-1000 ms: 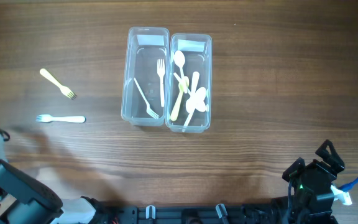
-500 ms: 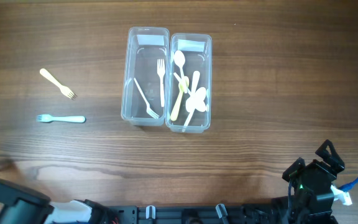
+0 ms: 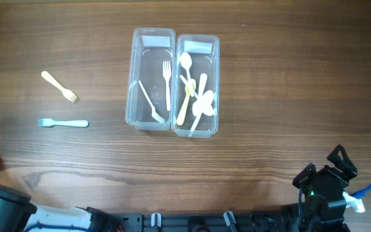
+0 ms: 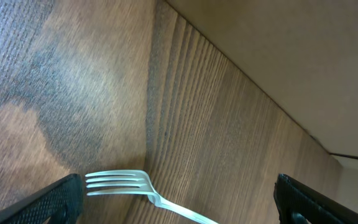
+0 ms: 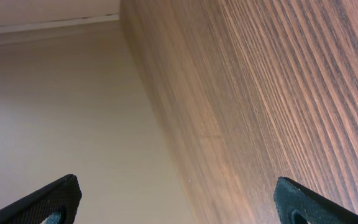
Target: Pack container
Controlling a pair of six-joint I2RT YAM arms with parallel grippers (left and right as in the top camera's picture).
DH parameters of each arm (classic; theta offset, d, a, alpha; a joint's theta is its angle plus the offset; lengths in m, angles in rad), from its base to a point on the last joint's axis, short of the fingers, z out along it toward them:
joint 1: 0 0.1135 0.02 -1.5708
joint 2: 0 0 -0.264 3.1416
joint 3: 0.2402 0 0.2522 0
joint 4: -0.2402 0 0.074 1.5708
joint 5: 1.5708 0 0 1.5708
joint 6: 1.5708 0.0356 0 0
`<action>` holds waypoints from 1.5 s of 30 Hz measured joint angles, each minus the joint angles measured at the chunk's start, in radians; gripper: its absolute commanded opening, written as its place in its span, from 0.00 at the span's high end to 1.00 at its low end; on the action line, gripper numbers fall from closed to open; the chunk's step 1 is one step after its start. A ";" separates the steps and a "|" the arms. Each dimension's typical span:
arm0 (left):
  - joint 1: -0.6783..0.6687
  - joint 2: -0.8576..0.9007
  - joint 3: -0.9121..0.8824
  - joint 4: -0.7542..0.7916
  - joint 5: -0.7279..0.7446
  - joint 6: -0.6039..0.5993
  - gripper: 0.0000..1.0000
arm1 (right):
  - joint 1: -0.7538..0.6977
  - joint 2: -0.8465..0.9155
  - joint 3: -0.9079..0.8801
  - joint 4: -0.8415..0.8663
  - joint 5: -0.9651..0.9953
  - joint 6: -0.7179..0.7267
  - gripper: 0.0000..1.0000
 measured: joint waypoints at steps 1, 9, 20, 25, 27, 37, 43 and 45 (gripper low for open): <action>0.000 0.000 0.000 -0.002 -0.003 0.000 0.01 | 0.000 0.000 0.000 0.000 0.000 0.000 0.00; 0.000 0.030 0.000 0.076 -0.014 -0.001 0.00 | 0.000 0.000 0.000 0.000 0.000 0.000 0.00; -0.032 0.092 0.000 0.121 0.038 -0.001 0.01 | 0.000 0.000 0.000 0.000 0.000 0.000 0.00; -0.060 0.092 0.000 0.118 0.081 -0.009 0.00 | 0.000 0.000 0.000 0.000 0.000 0.000 0.00; -0.060 0.092 0.000 0.117 0.098 -0.012 0.01 | 0.000 0.000 0.000 0.000 0.000 0.000 0.00; -0.145 0.092 0.000 0.021 0.184 -0.043 0.00 | 0.000 0.000 0.000 0.000 0.000 0.000 0.00; -0.267 0.092 0.000 0.001 0.290 -0.046 0.00 | 0.000 0.000 0.000 0.000 0.000 0.000 0.00; -0.282 0.081 0.000 -0.011 0.296 -0.046 0.00 | 0.000 0.000 0.000 0.000 0.000 0.000 0.00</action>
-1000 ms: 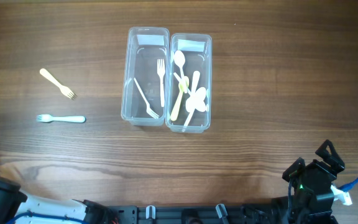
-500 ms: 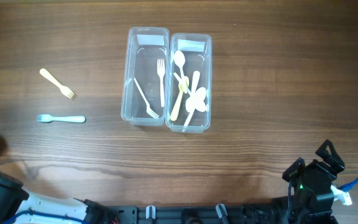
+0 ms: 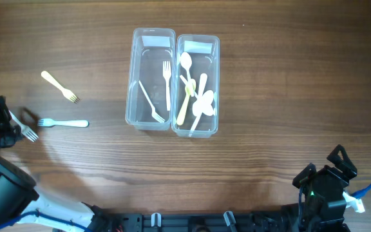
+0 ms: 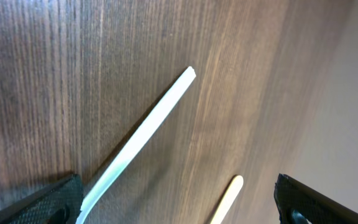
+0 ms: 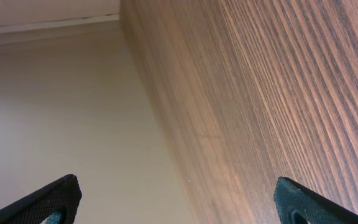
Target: Pack container
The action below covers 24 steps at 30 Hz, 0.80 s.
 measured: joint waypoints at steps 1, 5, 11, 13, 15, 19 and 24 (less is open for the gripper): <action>0.002 -0.033 0.000 -0.011 -0.008 0.000 0.01 | 0.000 0.000 0.000 0.000 0.000 0.000 0.00; -0.001 -0.279 0.000 -0.105 -0.164 0.043 0.01 | 0.000 0.000 0.000 0.000 0.000 0.000 0.00; -0.166 -0.476 0.012 -0.414 -0.375 0.156 0.00 | 0.000 0.000 0.000 0.000 0.000 0.000 0.00; -0.248 -0.420 0.011 -0.475 -0.388 0.236 0.00 | 0.000 0.000 0.000 0.000 0.000 0.000 0.00; -0.293 -0.369 0.011 -0.513 -0.395 0.286 0.08 | 0.000 0.000 0.000 0.000 0.000 0.000 0.00; -0.322 -0.291 0.007 -0.571 -0.455 0.446 0.14 | 0.000 0.000 0.000 0.000 0.000 0.000 0.00; -0.322 -0.290 0.007 -0.520 -0.473 0.602 0.03 | 0.000 0.000 0.000 0.000 0.000 0.000 0.00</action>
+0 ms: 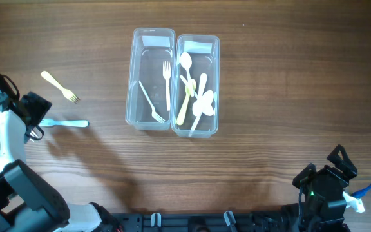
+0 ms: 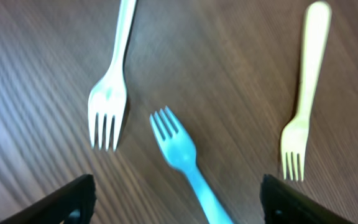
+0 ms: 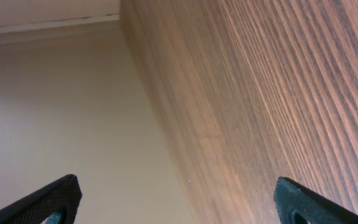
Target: Pack container
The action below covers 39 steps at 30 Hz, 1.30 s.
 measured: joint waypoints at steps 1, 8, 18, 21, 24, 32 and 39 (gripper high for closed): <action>0.000 0.000 0.000 0.015 0.000 0.020 0.01 | 0.000 0.000 0.000 0.000 0.000 0.000 0.00; 0.035 0.008 0.000 0.085 0.015 0.103 0.03 | 0.000 0.000 0.000 0.000 0.000 0.000 0.00; 0.126 0.212 0.002 0.191 0.019 0.098 0.22 | 0.000 0.000 0.000 0.000 0.000 0.000 0.00; 0.126 0.261 0.004 0.201 0.007 0.100 0.34 | 0.000 0.000 0.000 0.000 0.000 0.000 0.00; 0.128 0.262 0.004 0.198 0.008 0.100 0.77 | 0.000 0.000 0.000 0.000 0.000 0.000 0.00; 0.128 0.255 0.014 0.124 0.018 0.095 0.96 | 0.000 0.000 0.000 0.000 0.000 0.000 0.00; 0.128 -0.128 0.121 0.047 0.091 0.095 0.96 | 0.000 0.000 0.000 0.000 0.000 0.000 0.00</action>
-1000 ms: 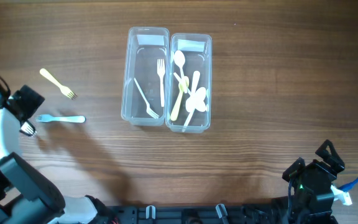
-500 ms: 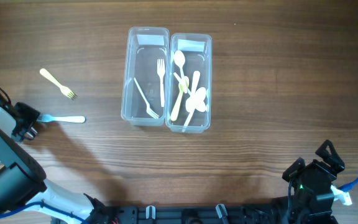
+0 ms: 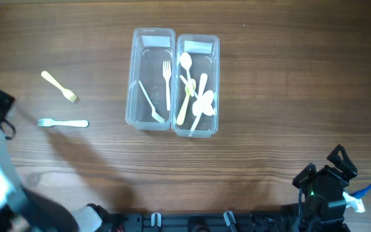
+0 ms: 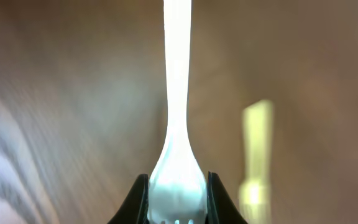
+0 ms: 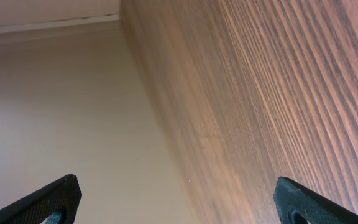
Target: Pack container
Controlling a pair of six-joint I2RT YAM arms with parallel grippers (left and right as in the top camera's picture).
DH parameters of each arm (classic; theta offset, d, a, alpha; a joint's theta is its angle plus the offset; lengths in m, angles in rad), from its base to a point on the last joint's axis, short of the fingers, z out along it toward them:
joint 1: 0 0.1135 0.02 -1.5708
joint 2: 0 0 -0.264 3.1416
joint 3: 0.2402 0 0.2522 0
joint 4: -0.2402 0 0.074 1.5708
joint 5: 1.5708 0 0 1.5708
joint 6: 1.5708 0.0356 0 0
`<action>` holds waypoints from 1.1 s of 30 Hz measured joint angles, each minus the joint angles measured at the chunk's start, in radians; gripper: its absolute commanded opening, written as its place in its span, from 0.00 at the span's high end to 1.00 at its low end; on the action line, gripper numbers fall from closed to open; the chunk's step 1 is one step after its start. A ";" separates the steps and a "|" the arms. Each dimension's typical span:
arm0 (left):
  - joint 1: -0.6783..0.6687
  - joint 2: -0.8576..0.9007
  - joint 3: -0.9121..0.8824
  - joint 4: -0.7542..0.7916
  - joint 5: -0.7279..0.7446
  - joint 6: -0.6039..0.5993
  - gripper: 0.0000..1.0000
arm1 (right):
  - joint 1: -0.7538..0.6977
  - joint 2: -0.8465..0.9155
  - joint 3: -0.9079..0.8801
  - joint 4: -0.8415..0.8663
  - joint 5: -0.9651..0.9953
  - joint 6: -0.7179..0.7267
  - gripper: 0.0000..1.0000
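In the left wrist view my left gripper [image 4: 177,180] is shut on the head of a white fork [image 4: 178,93], tines toward the camera and handle pointing away; the picture is blurred. The overhead shows that gripper [image 3: 0,109] at the far left edge, the held fork not discernible. Two clear containers stand at the table's middle: the left container [image 3: 134,77] holds two forks, the right container [image 3: 216,84] several spoons. A pale blue fork [image 3: 63,123] and a yellow fork [image 3: 60,86] lie left of them. My right gripper [image 5: 179,208] is open and empty.
The right arm [image 3: 327,187] sits at the near right corner, far from the containers. The right wrist view looks along the wooden table [image 5: 291,93] toward a beige wall. A blurred yellow fork [image 4: 257,149] lies just right of the held one.
My left gripper was open above three forks lying on the table. Now it is shut on the white fork's head and stands further left. The right arm has not moved.
My left arm was off the left edge with its open fingers either side of a fork's tines. Then it was over the table's left side with a white fork beside it, then open over all three forks. Now it grips the white one.
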 measured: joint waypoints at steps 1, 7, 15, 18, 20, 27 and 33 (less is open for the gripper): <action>0.000 -0.068 0.012 0.003 0.040 0.000 0.96 | 0.000 0.000 0.000 0.000 0.000 0.000 0.00; -0.208 -0.267 0.019 -0.074 0.438 0.048 0.96 | 0.000 0.000 0.000 0.000 0.000 0.000 0.00; -0.608 -0.089 0.018 -0.142 0.539 0.251 0.96 | 0.000 0.000 0.000 0.000 0.000 0.000 0.00; -0.700 0.029 0.018 -0.115 0.533 0.267 0.95 | 0.000 0.000 0.000 0.001 0.000 0.000 0.00; -0.751 0.127 0.018 -0.090 0.529 0.271 0.73 | 0.000 0.000 0.000 0.001 0.000 0.000 0.00; -0.799 0.213 0.016 -0.026 0.530 0.278 0.42 | 0.000 0.000 0.000 0.001 0.000 0.000 0.00; -0.679 0.005 0.060 -0.022 0.536 0.235 0.01 | 0.000 0.000 0.000 0.000 0.000 0.000 0.00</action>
